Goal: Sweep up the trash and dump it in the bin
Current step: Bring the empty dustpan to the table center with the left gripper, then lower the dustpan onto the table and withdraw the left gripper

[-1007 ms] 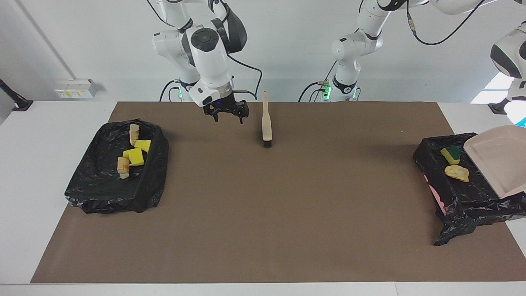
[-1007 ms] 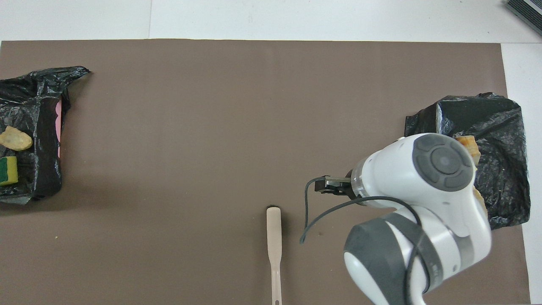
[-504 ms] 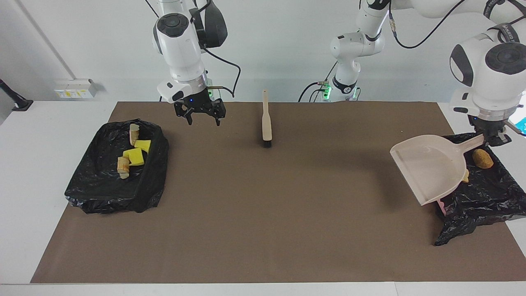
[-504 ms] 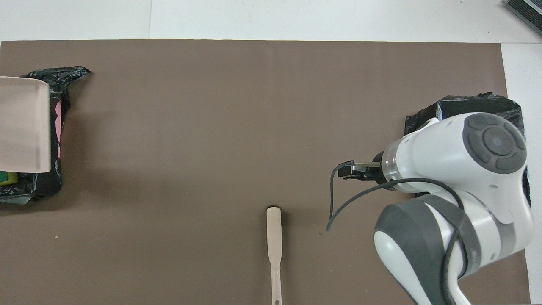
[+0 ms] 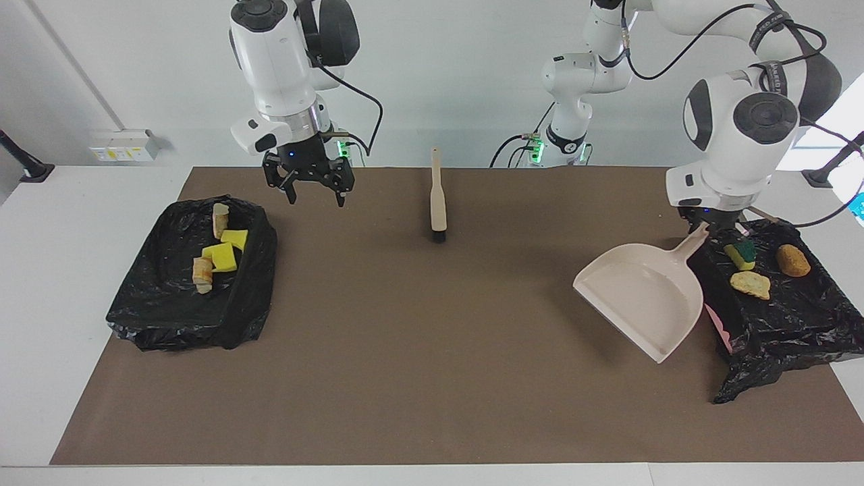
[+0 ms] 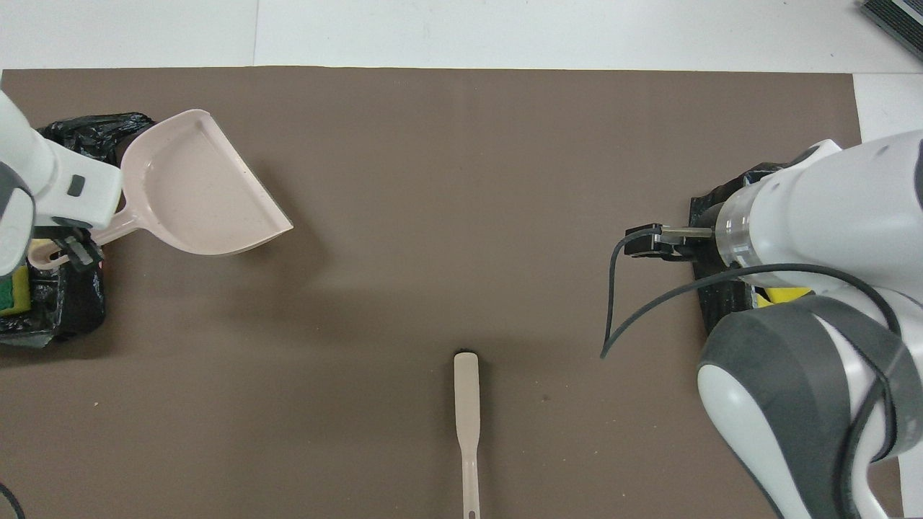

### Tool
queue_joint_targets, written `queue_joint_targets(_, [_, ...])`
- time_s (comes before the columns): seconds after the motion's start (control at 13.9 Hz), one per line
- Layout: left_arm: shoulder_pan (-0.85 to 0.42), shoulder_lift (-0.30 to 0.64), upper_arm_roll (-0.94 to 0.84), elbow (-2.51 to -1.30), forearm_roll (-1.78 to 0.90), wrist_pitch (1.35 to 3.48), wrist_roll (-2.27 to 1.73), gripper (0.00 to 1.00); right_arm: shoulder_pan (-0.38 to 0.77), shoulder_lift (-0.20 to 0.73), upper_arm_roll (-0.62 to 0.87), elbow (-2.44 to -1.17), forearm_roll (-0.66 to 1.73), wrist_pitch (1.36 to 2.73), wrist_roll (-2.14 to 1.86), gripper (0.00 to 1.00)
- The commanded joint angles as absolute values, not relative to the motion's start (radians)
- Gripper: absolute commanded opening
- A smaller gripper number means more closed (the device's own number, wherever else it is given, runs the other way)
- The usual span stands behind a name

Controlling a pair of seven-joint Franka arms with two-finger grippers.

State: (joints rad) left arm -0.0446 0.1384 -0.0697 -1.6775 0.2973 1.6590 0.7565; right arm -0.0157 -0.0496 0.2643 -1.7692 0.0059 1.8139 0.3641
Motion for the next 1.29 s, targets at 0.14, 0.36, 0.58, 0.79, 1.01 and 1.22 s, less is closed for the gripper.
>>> queue_joint_targets(0.14, [-0.188,0.090,-0.052,-1.796,0.112,1.670,0.346,0.00,-0.032,-0.041,0.238,-1.677,-0.015,1.749,0.345,1.00])
queue_joint_targets(0.36, [-0.337,0.130,-0.052,-1.805,0.033,1.732,0.030,0.00,-0.031,-0.049,0.189,-1.637,-0.008,1.729,0.345,1.00])
queue_joint_targets(0.58, [-0.454,0.198,-0.051,-1.805,-0.063,1.866,-0.200,0.00,-0.031,-0.058,0.114,-1.592,0.005,1.657,0.345,1.00])
queue_joint_targets(0.79, [-0.564,0.288,-0.051,-1.784,-0.147,2.006,-0.395,0.00,-0.029,-0.089,0.034,-1.594,0.003,1.628,0.316,1.00])
queue_joint_targets(1.01, [-0.654,0.379,-0.051,-1.747,-0.183,2.080,-0.524,0.00,-0.028,-0.097,-0.046,-1.595,0.002,1.606,0.192,1.00])
queue_joint_targets(1.22, [-0.646,0.381,-0.038,-1.738,-0.179,2.109,-0.529,0.99,-0.037,-0.104,-0.066,-1.606,-0.017,1.597,0.156,1.00])
